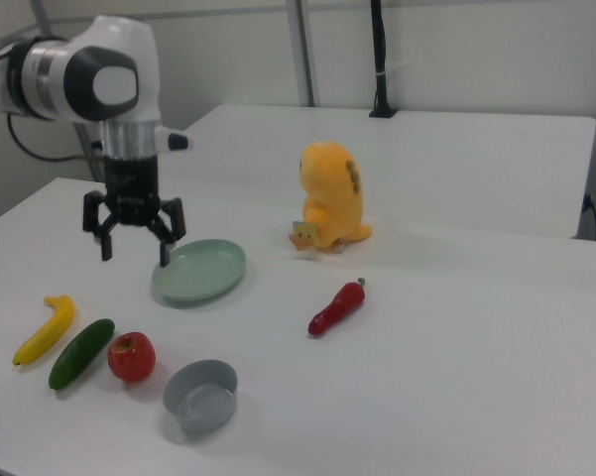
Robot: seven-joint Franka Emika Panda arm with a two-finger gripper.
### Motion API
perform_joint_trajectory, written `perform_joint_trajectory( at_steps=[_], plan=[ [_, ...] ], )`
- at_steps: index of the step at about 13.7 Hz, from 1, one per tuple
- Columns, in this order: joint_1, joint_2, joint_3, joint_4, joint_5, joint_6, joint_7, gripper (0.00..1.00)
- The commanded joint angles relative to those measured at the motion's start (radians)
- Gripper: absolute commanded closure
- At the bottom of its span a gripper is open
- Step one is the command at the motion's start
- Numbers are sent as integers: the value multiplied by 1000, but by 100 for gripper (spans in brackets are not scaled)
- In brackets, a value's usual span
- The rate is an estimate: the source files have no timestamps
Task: Put the red apple in the bowl
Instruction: 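Move the open gripper over the red apple and lower it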
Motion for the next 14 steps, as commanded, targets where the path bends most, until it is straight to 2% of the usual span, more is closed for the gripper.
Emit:
perform_joint_trajectory(
  at_steps=[1, 3, 6, 7, 11, 12, 14],
  plan=[
    [57, -39, -7, -137, -9, 18, -16, 0],
    [81, -57, -7, -208, -7, 74, -16, 0],
    [84, -250, -7, -503, -9, 304, -16, 0],
    [84, -278, -7, -557, -9, 370, -16, 0],
    [98, -274, 2, -686, -7, 674, 29, 0],
    [98, -254, 11, -693, -7, 728, 44, 0],
    [83, -229, 60, -717, -7, 812, 64, 0]
  ],
)
